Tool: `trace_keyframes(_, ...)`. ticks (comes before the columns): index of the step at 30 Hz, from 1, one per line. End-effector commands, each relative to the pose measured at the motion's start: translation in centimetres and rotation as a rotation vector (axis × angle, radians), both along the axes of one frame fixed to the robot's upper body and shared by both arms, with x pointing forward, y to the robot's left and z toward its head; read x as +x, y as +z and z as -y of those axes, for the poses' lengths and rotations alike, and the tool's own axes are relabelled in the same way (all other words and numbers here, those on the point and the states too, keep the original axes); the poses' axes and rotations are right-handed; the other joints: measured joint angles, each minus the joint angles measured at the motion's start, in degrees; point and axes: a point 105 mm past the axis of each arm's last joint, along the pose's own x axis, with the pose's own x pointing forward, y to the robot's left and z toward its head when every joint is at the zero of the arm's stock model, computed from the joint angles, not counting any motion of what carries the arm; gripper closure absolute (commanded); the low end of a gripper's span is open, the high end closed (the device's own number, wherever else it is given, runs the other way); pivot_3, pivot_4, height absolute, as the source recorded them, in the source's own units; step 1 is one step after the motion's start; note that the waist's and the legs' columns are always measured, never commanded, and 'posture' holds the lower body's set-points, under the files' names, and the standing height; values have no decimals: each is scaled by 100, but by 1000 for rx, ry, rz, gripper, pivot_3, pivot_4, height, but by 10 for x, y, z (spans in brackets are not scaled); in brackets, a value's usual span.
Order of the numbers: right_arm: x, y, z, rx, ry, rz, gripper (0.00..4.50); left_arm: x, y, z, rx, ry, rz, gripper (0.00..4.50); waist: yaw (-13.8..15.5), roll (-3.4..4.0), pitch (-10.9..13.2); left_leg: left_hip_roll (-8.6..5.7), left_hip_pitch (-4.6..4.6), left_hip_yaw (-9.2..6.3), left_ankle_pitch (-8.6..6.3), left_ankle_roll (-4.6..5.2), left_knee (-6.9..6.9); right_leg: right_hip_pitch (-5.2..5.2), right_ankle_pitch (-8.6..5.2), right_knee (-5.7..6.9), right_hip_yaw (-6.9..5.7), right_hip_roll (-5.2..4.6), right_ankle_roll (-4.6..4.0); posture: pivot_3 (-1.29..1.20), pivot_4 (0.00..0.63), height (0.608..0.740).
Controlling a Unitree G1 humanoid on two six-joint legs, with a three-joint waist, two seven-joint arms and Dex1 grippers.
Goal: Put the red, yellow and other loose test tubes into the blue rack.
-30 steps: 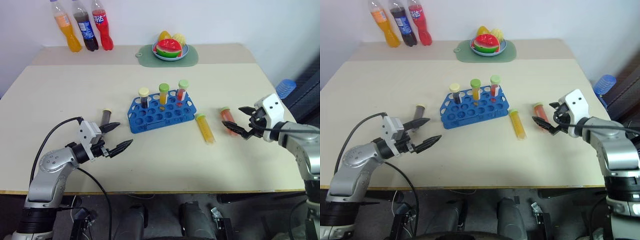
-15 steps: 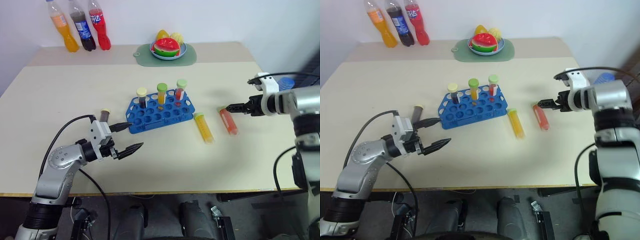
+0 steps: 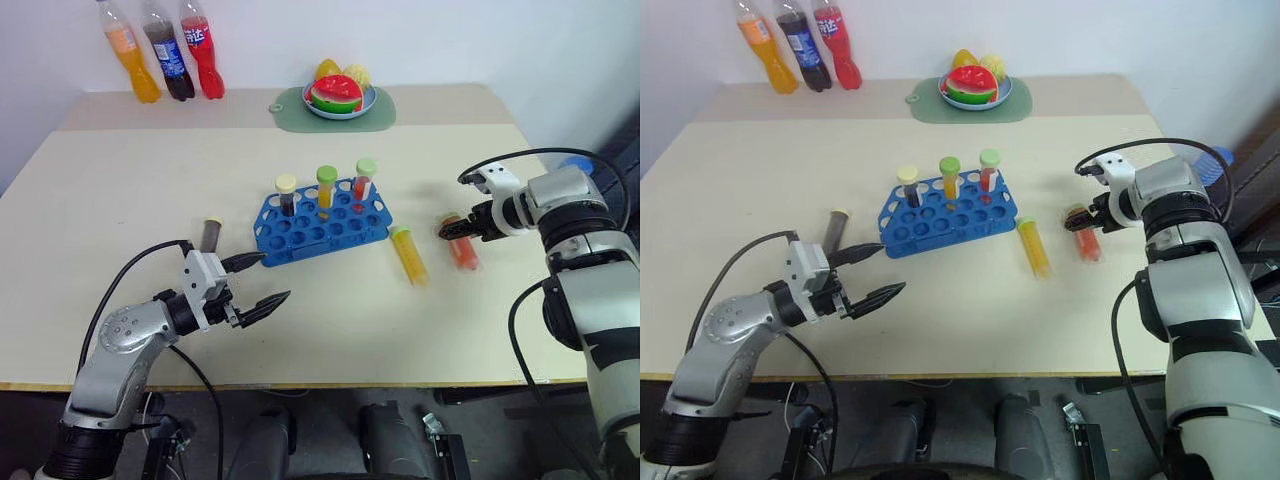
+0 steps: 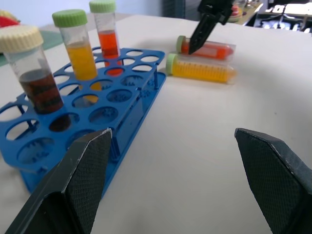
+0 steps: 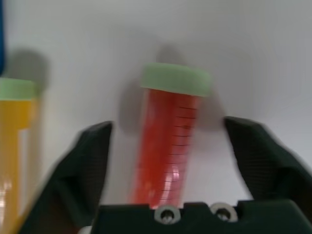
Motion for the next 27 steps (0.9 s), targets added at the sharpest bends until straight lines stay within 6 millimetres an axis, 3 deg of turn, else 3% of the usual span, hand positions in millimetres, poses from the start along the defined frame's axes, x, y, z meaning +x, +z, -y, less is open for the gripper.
trace_keyframes(1, 4, 3, -4, -34, 43, 13, 2984, -3, 13, 0, -17, 11, 45, 279, -13, 0, 0, 1, 1, 0, 0, 0, 0, 0, 0, 1, 0, 1, 0, 0, 150, 740)
trace_keyframes(3, 4, 0, -5, -57, 64, 15, 3710, -3, 13, -1, -16, 17, 45, 279, -21, 0, -1, 2, 2, -1, 0, 0, 1, 1, 0, 2, 0, 3, 0, 0, 150, 740)
trace_keyframes(9, 12, 4, -1, -191, 222, 133, 3731, -3, 13, -1, -18, 24, 44, 279, -105, -3, -3, 2, 4, -3, 0, 0, 3, 6, 0, 3, 0, 3, 0, 0, 150, 740)
trace_keyframes(12, 25, 30, -9, -274, 391, 480, 3731, -2, 12, -2, -19, 26, 44, 279, -106, -7, -5, 1, 5, -5, 0, 0, 7, 13, 0, 1, -2, 2, 1, 0, 150, 740)
trace_keyframes(15, 16, 47, -25, -275, 510, 679, 3731, -1, 12, -4, -20, 31, 45, 279, -121, -4, -3, 0, 5, -4, 0, 0, 7, 13, 1, 1, -1, 1, 2, 0, 150, 740)
trace_keyframes(22, -27, 78, -91, 114, 566, 1039, 3731, 7, 11, -8, -25, 31, 52, 279, -119, 3, 0, 10, 7, -6, 0, 0, 2, 3, 0, 10, 3, 10, 1, 0, 150, 740)
trace_keyframes(24, -34, 91, -113, 273, 486, 1169, 3731, 10, 10, -8, -22, 27, 54, 279, -114, 3, 0, 10, 7, -9, 0, 0, 2, 6, 0, 9, 3, 10, 1, 0, 150, 740)
trace_keyframes(27, -39, 96, -128, 379, 422, 1228, 3731, 11, 10, -8, -28, 16, 56, 279, -105, 3, 1, 9, 7, -15, 0, -1, 4, 6, 0, 10, 3, 9, 1, 0, 150, 740)
